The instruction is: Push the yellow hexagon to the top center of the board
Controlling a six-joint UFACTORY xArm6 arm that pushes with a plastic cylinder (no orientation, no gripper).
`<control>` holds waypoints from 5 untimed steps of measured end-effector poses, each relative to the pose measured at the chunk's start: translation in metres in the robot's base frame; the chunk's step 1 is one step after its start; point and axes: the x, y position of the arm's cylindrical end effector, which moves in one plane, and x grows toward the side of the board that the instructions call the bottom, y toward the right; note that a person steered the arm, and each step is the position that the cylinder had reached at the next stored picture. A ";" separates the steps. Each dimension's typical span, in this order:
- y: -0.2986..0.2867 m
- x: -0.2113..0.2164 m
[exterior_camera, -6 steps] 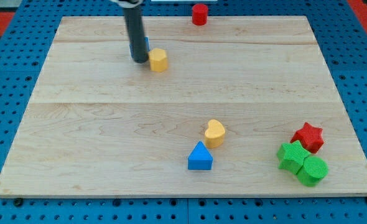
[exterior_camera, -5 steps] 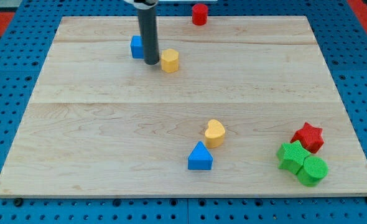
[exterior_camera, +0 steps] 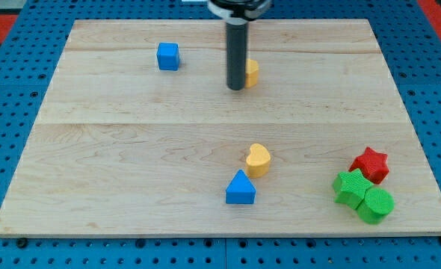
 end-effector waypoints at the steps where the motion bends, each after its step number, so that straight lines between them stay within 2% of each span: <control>1: 0.047 0.000; 2: 0.024 -0.026; 3: -0.035 -0.044; 4: -0.056 -0.091; 5: -0.057 -0.121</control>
